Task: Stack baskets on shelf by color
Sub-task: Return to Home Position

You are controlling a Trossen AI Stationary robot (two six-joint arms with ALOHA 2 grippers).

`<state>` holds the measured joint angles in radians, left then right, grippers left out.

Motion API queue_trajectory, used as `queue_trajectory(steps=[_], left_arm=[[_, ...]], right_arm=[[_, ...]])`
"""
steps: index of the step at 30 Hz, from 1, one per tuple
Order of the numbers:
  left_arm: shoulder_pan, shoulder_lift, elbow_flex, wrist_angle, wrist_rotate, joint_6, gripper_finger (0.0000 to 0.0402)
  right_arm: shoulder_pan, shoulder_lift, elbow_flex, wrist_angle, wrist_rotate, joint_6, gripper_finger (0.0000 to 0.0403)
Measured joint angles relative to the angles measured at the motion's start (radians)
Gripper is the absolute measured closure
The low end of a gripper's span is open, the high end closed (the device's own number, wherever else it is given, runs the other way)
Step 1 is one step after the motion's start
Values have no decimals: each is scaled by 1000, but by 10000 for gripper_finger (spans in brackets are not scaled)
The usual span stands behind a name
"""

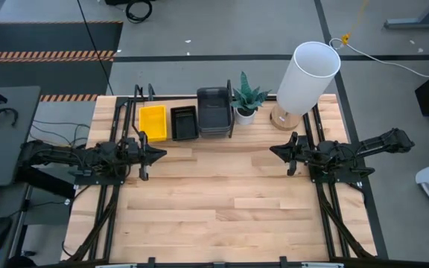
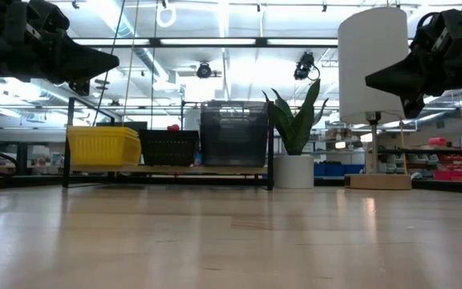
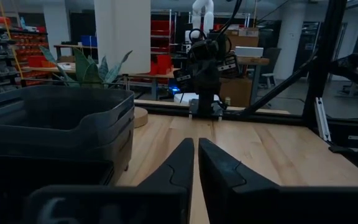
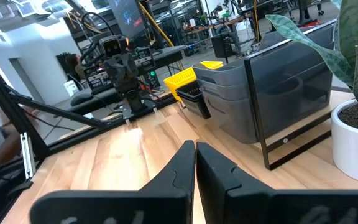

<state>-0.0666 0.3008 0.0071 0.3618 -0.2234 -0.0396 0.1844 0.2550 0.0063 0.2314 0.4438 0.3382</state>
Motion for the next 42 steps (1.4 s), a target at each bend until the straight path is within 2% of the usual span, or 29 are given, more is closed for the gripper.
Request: queue_trajectory(steps=[10, 20, 30, 42], left_arm=[[0, 0, 0, 0, 0, 0, 383], [0, 0, 0, 0, 0, 0, 370], [0, 0, 0, 0, 0, 0, 381], [0, 0, 0, 0, 0, 0, 368]], right_arm=[[0, 0, 0, 0, 0, 0, 384], [0, 0, 0, 0, 0, 0, 384], [0, 0, 0, 0, 0, 0, 384], [0, 0, 0, 0, 0, 0, 384]])
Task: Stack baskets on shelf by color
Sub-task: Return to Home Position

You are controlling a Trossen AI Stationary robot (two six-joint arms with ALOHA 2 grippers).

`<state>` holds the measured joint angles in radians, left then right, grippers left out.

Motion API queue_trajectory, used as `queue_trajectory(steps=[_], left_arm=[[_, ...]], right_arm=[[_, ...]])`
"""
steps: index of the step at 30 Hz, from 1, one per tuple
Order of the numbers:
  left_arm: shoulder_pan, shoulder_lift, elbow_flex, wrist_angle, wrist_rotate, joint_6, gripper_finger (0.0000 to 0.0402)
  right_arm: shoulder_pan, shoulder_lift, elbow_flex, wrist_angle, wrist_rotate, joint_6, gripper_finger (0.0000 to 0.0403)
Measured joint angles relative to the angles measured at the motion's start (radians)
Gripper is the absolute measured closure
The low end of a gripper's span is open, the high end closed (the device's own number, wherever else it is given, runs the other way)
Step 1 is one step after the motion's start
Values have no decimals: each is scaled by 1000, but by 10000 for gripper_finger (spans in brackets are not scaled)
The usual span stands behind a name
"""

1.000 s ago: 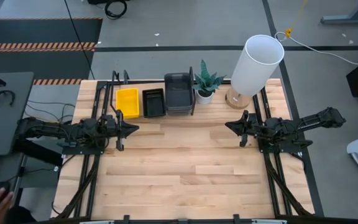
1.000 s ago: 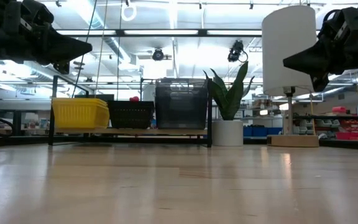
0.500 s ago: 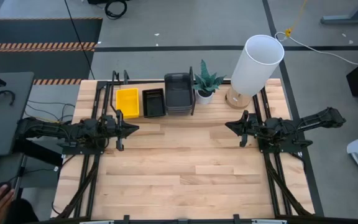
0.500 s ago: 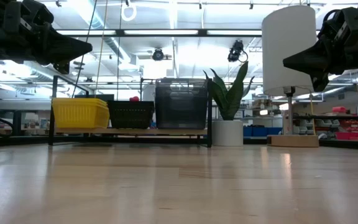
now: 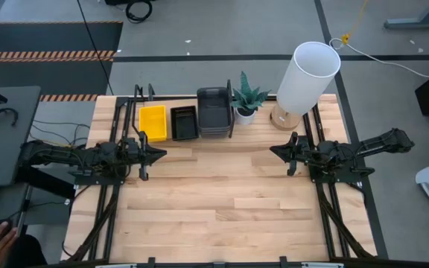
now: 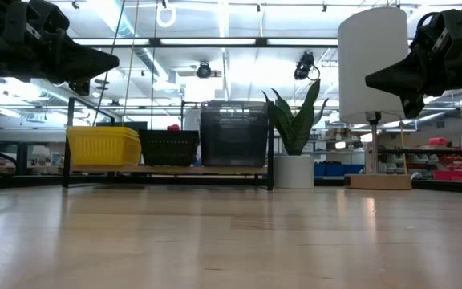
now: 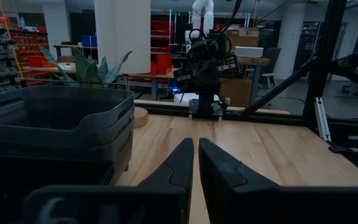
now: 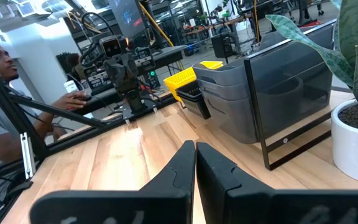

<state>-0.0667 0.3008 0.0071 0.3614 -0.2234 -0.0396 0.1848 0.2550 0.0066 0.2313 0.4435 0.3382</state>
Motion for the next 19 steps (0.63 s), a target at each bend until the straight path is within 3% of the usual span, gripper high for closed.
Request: queue_trajectory(steps=[19], left_arm=[[0, 0, 0, 0, 0, 0, 369]], right_arm=[[0, 0, 0, 0, 0, 0, 384]])
